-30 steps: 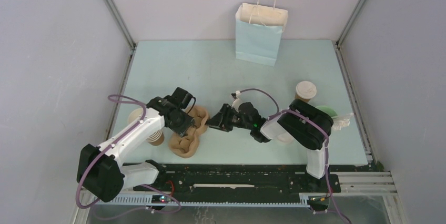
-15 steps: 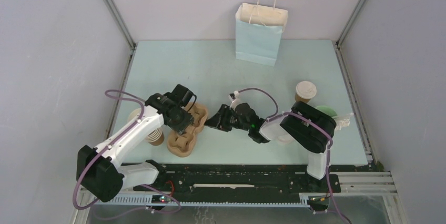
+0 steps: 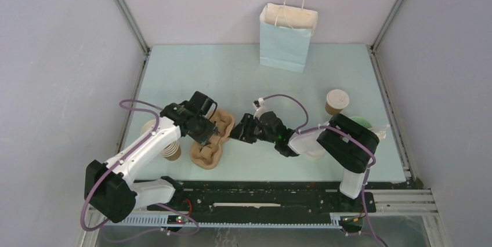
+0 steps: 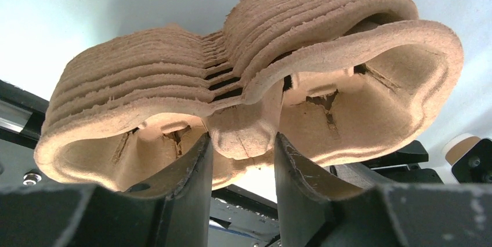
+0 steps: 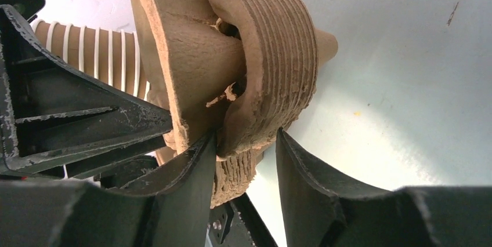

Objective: Pack the takeout coffee

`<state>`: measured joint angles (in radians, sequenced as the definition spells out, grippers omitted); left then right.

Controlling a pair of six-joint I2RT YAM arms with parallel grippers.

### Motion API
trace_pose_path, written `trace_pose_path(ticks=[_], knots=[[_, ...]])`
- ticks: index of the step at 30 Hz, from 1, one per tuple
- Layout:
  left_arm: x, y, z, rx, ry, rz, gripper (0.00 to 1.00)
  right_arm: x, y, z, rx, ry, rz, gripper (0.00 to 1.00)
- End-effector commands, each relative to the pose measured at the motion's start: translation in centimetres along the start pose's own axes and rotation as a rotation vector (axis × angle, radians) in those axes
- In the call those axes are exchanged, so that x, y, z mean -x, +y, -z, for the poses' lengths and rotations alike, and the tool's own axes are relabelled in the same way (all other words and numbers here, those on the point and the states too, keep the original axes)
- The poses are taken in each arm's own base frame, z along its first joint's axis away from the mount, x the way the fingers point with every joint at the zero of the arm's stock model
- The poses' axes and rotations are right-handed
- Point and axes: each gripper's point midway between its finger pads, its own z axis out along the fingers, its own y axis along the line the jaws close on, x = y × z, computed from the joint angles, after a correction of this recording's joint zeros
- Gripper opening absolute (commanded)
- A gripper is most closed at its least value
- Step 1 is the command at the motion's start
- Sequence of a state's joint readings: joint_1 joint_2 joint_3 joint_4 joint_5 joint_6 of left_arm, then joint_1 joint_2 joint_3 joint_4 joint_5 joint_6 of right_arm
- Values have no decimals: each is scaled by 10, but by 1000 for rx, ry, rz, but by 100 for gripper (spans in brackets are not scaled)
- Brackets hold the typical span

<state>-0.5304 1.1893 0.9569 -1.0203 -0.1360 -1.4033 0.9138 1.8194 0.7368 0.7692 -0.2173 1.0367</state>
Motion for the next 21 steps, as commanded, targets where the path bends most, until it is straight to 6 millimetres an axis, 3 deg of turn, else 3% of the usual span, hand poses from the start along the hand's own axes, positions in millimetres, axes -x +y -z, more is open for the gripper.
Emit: trace_pose_path(ticks=[1, 4, 7, 9, 17, 21], knots=[[-11, -34, 11, -162, 53, 0, 19, -2, 27, -5, 23, -18, 49, 48], [-10, -32, 8, -157, 44, 1, 19, 0, 23, -3, -43, -59, 75, 39], [-4, -29, 7, -136, 10, -10, 19, 0, 21, 3, -101, -82, 99, 18], [0, -29, 7, -131, -14, -25, 19, 8, 19, 6, -168, -131, 114, 10], [1, -43, 30, -171, -35, -55, 18, 10, 29, 22, -293, -180, 212, 0], [0, -33, 34, -162, -37, 35, 18, 9, 28, 24, -331, -193, 240, 0]])
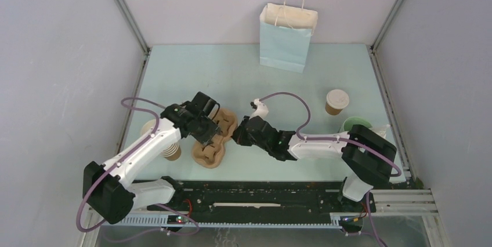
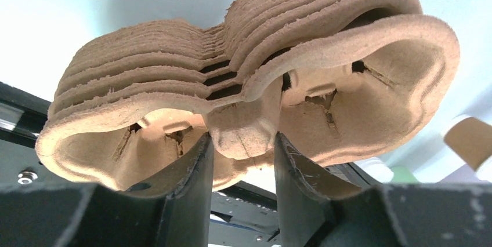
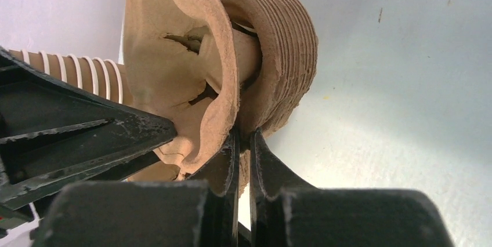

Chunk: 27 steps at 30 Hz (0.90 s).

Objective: Pack the takeout coffee

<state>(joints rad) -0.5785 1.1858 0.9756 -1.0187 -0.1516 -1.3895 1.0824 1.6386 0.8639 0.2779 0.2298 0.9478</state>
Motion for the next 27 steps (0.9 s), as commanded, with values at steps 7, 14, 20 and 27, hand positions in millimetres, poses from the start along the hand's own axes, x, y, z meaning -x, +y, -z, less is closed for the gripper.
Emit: trace_pose_path(ticks=[7, 14, 20, 27], knots=[[9, -12, 10, -79, 11, 144, 15, 7, 9, 10, -60, -65, 191, 0], [32, -12, 41, -61, -132, 63, 15, 9, 22, 14, 1, -50, 190, 16], [36, -20, 58, -118, -147, 1, 14, 8, 20, 9, 16, -12, 139, 14], [44, -35, 90, -278, -185, -44, 14, 15, 31, 18, 98, 39, 151, 30]])
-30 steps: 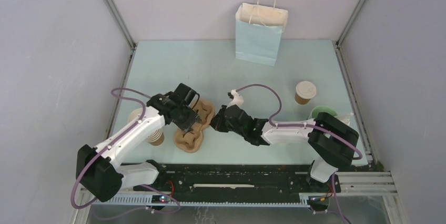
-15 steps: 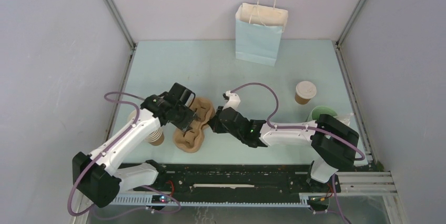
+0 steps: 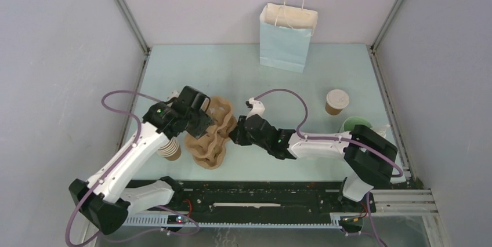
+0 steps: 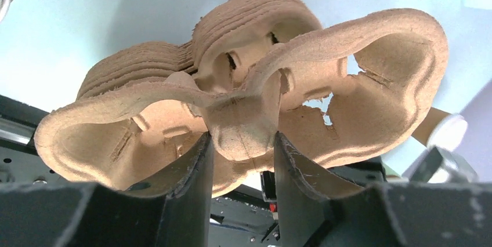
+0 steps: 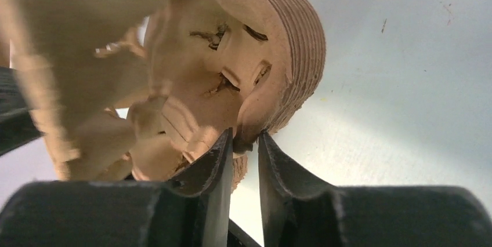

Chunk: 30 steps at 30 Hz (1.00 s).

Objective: Pack the takeout coffee

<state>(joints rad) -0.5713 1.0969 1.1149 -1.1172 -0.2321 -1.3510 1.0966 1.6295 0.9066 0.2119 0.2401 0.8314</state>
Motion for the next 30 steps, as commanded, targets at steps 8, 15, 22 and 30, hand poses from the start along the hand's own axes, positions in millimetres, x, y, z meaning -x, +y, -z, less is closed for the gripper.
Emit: trace_pose_path(ticks=[8, 15, 22, 30], knots=[[27, -45, 79, -422, -120, -149, 14, 43, 42, 54, 191, -9, 154, 61], [36, -53, 125, -610, -219, -369, 15, 78, 18, 106, 95, -75, 304, 72], [37, -49, 169, -774, -317, -570, 16, 158, -34, 185, -123, -216, 281, 79], [33, -49, 194, -839, -359, -783, 15, 175, -40, 181, -103, -179, 102, 95]])
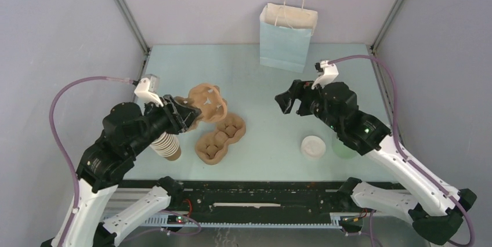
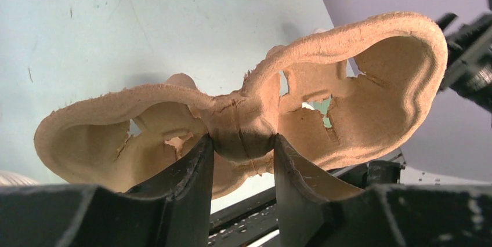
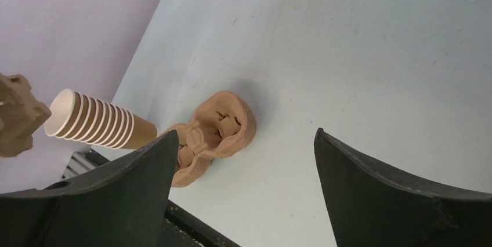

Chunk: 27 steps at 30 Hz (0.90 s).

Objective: Pack the takeout coffee

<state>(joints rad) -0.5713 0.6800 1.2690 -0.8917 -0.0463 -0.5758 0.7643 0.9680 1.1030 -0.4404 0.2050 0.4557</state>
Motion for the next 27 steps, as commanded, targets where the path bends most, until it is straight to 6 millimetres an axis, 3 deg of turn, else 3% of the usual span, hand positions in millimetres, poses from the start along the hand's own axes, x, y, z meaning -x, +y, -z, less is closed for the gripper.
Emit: trace_pose_path(ticks=[1, 4, 8, 14, 21, 27], knots=[[14, -19, 10, -107, -14, -174, 14, -27, 1, -23, 23, 151, -137, 96], [15, -29, 13, -158, -5, -198, 14, -60, 24, -51, 94, 255, -220, 96], [11, -47, 23, -259, 9, -171, 13, -107, 38, -90, 70, 376, -318, 96], [9, -55, 47, -312, 12, -145, 13, -168, 40, -127, 28, 471, -484, 94], [7, -55, 65, -337, -12, -139, 13, -202, 44, -163, 100, 504, -539, 88], [11, -54, 63, -327, -26, -140, 13, -212, 84, -188, 159, 534, -444, 85]])
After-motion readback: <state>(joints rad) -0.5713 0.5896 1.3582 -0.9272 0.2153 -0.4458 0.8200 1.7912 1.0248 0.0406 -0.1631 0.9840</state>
